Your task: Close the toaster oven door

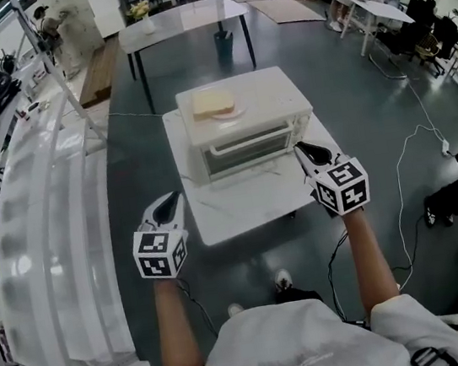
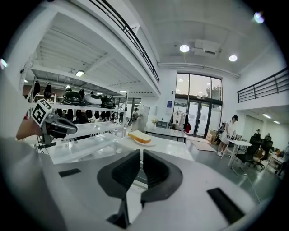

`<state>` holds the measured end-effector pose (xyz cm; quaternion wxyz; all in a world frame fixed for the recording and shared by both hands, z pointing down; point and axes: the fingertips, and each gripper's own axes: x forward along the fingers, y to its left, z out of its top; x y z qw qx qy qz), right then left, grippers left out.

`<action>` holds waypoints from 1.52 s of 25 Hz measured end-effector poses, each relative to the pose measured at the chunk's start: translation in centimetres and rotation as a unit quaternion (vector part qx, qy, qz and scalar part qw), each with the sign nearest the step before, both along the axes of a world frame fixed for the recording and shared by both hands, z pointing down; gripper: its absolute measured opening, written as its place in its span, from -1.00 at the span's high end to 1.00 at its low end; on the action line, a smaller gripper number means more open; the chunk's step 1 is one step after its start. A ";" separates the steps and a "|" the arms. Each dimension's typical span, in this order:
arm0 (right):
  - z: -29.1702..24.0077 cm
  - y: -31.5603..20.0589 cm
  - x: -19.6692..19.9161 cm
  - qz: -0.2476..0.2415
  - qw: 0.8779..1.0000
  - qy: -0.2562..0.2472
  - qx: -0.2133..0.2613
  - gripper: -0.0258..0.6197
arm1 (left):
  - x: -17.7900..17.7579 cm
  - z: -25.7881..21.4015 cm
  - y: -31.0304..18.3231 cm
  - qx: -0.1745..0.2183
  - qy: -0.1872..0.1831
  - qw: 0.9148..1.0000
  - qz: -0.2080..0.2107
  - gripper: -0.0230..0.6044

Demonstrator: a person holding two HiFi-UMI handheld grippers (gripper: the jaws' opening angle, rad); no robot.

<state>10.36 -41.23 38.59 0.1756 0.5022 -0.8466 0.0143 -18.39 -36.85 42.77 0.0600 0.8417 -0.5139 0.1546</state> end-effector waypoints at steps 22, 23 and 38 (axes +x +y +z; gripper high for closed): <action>-6.7 14.3 -6.7 -0.013 0.997 0.006 0.074 0.87 | 1.5 -8.4 9.2 0.114 -0.019 0.988 0.099 0.87; -6.9 14.6 -6.9 -0.017 0.997 0.006 0.077 0.87 | 1.6 -8.5 9.6 0.117 -0.023 0.987 0.103 0.87; -6.7 16.0 -8.9 -0.040 0.996 0.007 0.076 0.87 | 0.5 -8.1 11.1 0.113 -0.019 0.989 0.091 0.87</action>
